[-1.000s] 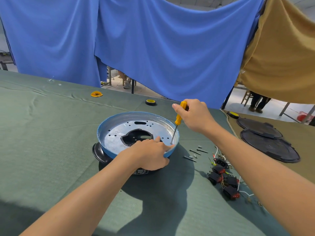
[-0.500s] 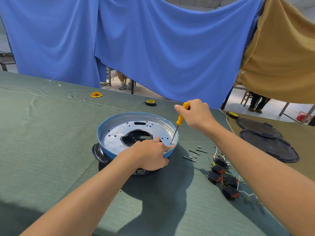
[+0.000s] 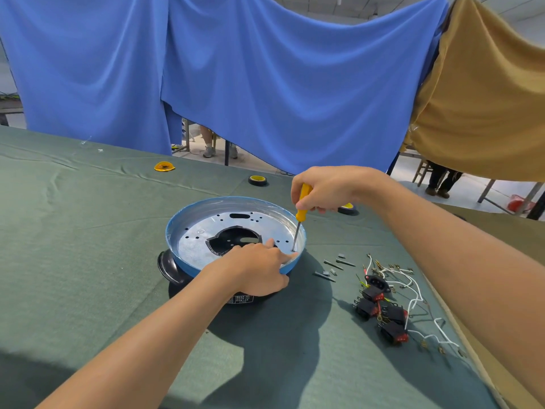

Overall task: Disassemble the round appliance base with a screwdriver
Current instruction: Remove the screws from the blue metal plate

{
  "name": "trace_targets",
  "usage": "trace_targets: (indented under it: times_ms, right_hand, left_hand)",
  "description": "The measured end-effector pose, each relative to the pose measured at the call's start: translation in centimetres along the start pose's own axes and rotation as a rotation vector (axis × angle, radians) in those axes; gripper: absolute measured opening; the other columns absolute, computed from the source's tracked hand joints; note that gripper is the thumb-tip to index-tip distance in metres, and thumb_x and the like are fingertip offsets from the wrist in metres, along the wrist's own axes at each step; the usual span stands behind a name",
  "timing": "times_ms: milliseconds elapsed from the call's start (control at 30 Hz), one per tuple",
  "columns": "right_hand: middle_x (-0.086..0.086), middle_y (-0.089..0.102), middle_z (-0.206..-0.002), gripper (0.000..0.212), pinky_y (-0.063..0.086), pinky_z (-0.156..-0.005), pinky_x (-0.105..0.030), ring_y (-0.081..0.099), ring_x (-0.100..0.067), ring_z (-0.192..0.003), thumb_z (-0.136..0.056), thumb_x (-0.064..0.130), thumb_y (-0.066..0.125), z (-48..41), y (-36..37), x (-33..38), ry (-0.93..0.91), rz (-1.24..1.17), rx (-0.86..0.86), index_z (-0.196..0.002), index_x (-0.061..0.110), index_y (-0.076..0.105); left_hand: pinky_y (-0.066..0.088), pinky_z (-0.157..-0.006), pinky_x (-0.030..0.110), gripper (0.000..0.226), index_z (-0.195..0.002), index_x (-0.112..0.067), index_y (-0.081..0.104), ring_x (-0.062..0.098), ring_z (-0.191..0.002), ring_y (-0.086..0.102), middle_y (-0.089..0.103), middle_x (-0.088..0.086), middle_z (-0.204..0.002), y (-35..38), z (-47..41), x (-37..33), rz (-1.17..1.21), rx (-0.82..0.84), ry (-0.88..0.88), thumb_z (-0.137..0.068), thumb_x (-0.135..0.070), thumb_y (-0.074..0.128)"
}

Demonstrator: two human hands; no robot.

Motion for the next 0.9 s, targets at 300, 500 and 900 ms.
trace_targets:
  times_ms: [300,500,900]
  right_hand:
    - [-0.001,0.056,-0.066,0.018,0.033,-0.048,-0.025,0.045,-0.014,-0.058,-0.084,0.028,0.064,-0.7,-1.3,-1.2,0.043,-0.003,-0.279,-0.072,0.014,0.064]
    - [-0.004,0.048,-0.065,0.042,0.032,-0.050,-0.028,0.042,-0.017,-0.058,-0.085,0.049,0.059,-1.1,-0.4,-1.6,0.097,-0.007,-0.165,-0.072,0.009,0.055]
    - [0.002,0.063,-0.072,0.019,0.038,-0.050,-0.024,0.052,-0.010,-0.062,-0.086,0.032,0.069,-0.7,-0.7,-0.8,0.078,0.074,-0.113,-0.089,0.014,0.068]
  left_hand:
    - [0.038,-0.101,0.050,0.055,-0.151,-0.037,0.022,0.036,-0.129,0.042,0.027,0.005,-0.153,0.0,0.0,0.1,0.007,-0.006,-0.001,-0.099,-0.042,0.037]
    - [0.037,-0.103,0.051,0.055,-0.151,-0.038,0.022,0.037,-0.131,0.041,0.025,0.007,-0.155,0.1,-0.1,0.2,0.011,-0.004,-0.002,-0.099,-0.042,0.038]
    - [0.038,-0.094,0.048,0.054,-0.150,-0.041,0.024,0.036,-0.124,0.043,0.036,0.006,-0.143,-0.1,0.1,0.1,0.030,-0.025,-0.001,-0.097,-0.040,0.038]
Point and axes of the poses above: each hand's wrist, its own z-axis away from the middle knuckle, its own y-axis out of the palm, x = y × z, the point moved 10 cm from there along -z, towards the middle knuckle
